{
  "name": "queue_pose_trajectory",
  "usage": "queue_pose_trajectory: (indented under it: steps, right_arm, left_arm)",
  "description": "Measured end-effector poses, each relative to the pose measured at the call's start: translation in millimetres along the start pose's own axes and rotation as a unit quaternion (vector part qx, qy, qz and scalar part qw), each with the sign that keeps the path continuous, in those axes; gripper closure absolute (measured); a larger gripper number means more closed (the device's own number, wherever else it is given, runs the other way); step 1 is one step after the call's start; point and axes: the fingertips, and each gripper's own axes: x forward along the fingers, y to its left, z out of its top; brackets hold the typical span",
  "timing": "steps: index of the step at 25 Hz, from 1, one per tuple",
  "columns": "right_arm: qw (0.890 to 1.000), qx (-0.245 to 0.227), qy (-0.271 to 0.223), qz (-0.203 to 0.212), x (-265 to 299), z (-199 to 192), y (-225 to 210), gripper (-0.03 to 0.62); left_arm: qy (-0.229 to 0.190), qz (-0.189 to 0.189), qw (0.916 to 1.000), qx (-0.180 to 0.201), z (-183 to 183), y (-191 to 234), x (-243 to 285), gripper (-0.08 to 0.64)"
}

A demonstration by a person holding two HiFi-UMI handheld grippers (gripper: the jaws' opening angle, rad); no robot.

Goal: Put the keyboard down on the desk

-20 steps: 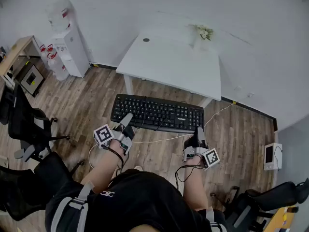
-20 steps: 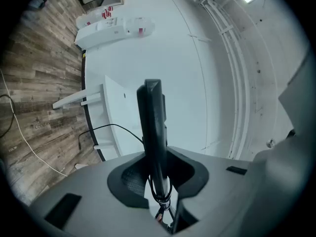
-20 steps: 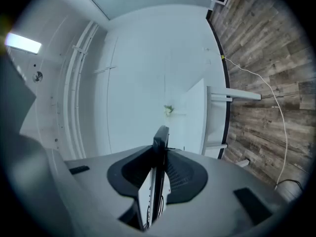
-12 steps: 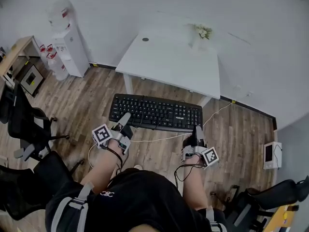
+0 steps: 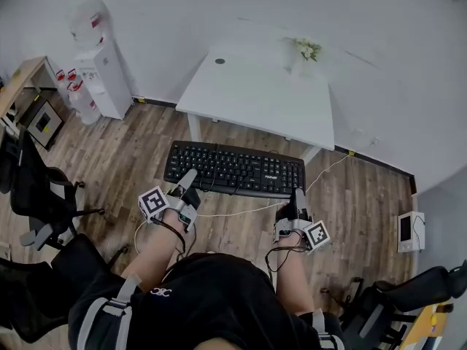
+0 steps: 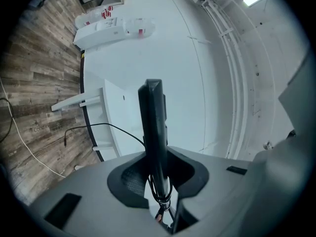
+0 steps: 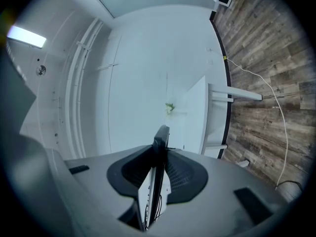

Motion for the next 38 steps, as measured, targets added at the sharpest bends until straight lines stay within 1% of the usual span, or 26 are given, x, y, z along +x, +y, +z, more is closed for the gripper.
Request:
queue_pose_trajectory:
  steps: [3,5,9,13,18,26,29,32,35,38]
  right_arm:
    - [1.0,-0.001,-0.011,0.004,2.5,-34.0,0.6,0.511]
    - [1.0,-0.004,-0.014,0.006,5.7,-42.1,2.0,0.511]
    - [1.0,-0.013,-0.02,0.014,14.9,-41.9,9.1,0.511]
    - [0.999,-0.021,-0.021,0.032,30.3,-36.6,16.1,0.509]
    - [0.999,-0.018,-0.022,0.045,57.3,-36.5,11.8,0.509]
    - [0.998,-0.023,-0.023,0.05,122.6,-16.9,-1.8,0.508]
    - [0.998,-0.024,-0.021,0.05,155.0,-5.4,-14.1,0.508]
    - [0.998,-0.028,-0.03,0.051,183.6,7.0,-26.6,0.508]
    - [0.998,-0.029,-0.038,0.046,216.3,24.6,-38.4,0.506]
    - [0.999,-0.028,-0.032,0.034,251.3,40.3,-50.5,0.505]
  left_arm:
    - [0.011,-0.011,0.9999,0.005,29.2,5.4,-15.0,0.482]
    - [0.015,-0.014,0.9997,0.009,39.8,8.3,-13.9,0.482]
    - [0.022,-0.033,0.9992,0.012,48.1,3.3,-1.8,0.482]
    - [0.022,-0.044,0.9986,0.019,54.5,-0.7,13.6,0.483]
    - [0.023,-0.055,0.9977,0.033,73.2,-3.2,36.3,0.482]
    - [0.023,-0.057,0.9975,0.036,98.7,5.4,95.9,0.482]
    - [0.017,-0.055,0.9977,0.036,109.2,15.3,125.9,0.482]
    - [0.02,-0.057,0.9975,0.036,116.7,27.6,154.7,0.482]
    - [0.018,-0.049,0.9982,0.029,124.4,39.6,190.1,0.48]
    - [0.015,-0.038,0.9987,0.031,136.4,49.6,229.7,0.479]
